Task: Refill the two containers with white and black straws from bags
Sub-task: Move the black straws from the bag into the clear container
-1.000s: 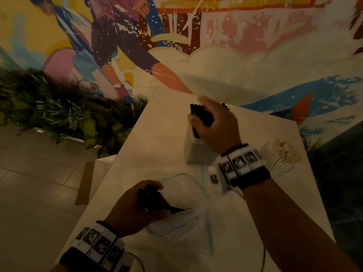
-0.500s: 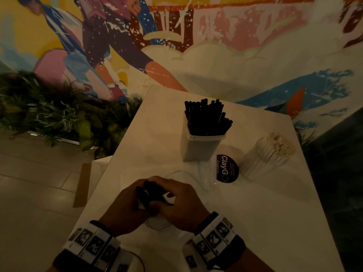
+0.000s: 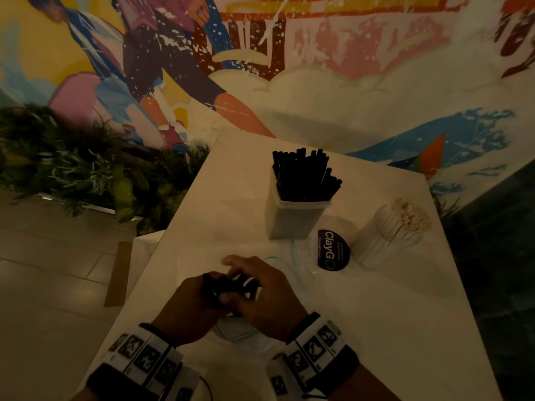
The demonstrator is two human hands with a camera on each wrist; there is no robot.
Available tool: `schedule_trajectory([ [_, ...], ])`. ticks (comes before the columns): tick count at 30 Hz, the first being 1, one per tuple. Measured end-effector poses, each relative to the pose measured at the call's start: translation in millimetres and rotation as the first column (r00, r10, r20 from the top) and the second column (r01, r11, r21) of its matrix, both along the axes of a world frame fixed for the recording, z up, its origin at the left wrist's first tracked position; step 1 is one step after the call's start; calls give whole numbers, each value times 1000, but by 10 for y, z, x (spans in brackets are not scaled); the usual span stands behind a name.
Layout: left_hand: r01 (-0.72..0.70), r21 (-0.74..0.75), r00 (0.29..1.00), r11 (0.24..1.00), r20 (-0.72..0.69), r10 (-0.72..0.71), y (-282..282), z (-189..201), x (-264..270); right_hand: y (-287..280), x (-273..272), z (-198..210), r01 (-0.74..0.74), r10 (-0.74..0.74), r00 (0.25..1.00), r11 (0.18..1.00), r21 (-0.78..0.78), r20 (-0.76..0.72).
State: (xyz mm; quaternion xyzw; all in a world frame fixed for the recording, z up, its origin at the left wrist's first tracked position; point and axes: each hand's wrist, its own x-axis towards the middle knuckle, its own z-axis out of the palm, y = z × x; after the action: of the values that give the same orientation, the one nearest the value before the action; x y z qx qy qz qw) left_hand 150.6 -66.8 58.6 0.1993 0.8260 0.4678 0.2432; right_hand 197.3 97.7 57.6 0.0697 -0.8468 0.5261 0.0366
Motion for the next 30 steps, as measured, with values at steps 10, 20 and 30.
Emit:
schedule_trajectory([
  [10,-56,-36,998,998,14,56,-94,61,48,329,-53,29,357,-417,901,871,-339,-123],
  [20,-54,-78,997,995,-55,50,-30,26,18,358,66,-391,454,-447,889,836,-308,97],
  [30,-55,-77,998,996,-38,52,-32,-9,1,441,-45,140,389,-411,906,723,-571,97],
])
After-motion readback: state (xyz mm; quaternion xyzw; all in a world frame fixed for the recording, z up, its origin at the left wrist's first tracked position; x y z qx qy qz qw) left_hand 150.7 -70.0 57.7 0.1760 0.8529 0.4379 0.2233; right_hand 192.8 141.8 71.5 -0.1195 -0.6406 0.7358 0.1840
